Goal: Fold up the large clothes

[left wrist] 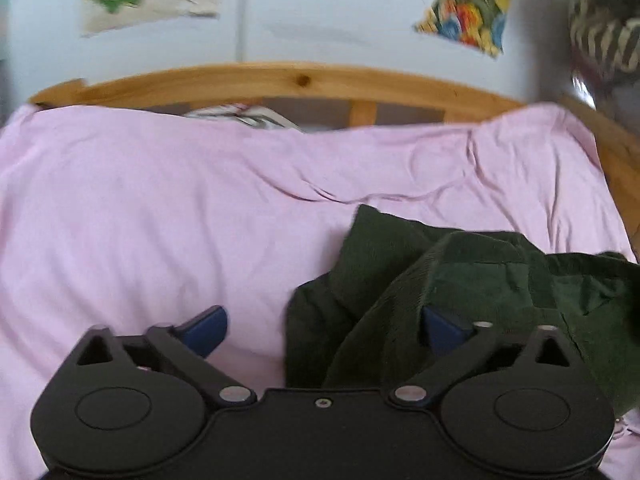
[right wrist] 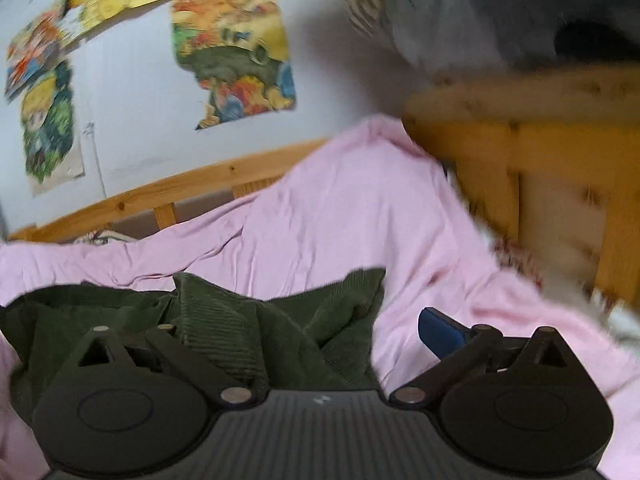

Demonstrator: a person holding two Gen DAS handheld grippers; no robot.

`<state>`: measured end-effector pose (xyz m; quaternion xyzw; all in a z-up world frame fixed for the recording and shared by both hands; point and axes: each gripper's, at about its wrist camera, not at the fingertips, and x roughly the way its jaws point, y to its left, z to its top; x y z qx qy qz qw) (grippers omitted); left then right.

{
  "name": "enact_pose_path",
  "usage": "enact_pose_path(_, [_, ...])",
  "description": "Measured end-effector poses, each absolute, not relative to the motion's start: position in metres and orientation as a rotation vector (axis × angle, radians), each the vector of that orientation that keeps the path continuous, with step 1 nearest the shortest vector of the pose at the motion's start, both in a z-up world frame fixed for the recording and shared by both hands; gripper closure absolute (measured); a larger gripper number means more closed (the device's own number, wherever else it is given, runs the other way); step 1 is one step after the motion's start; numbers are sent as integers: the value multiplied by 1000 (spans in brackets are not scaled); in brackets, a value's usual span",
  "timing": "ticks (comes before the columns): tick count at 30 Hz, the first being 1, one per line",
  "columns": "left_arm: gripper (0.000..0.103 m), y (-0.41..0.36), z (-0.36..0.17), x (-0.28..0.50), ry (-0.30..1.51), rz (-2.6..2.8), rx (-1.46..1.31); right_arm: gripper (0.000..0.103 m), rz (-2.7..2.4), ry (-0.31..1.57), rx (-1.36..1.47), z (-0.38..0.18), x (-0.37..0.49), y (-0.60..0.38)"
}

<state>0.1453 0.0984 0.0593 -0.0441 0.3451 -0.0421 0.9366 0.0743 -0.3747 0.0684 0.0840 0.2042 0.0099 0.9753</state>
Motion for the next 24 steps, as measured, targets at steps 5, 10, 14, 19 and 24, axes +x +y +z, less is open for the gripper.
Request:
enact_pose_path(5, [1,102,42,114,720,-48,-137,0,48,376,220,80,75,-375])
enact_pose_path(10, [1,80,25,123,793,-44,-5,0,219,417,921,47,83,-438])
enact_pose_path(14, [2,60,11,144,834,10,112,0,198,407,803,65,76,-439])
enact_pose_path(19, [12,58,4,165,835,19,55,0,220,474,348,78,58,-392])
enact_pose_path(24, [51,62,0,168,839,-6,-50,9,102,493,55,60,62,-357])
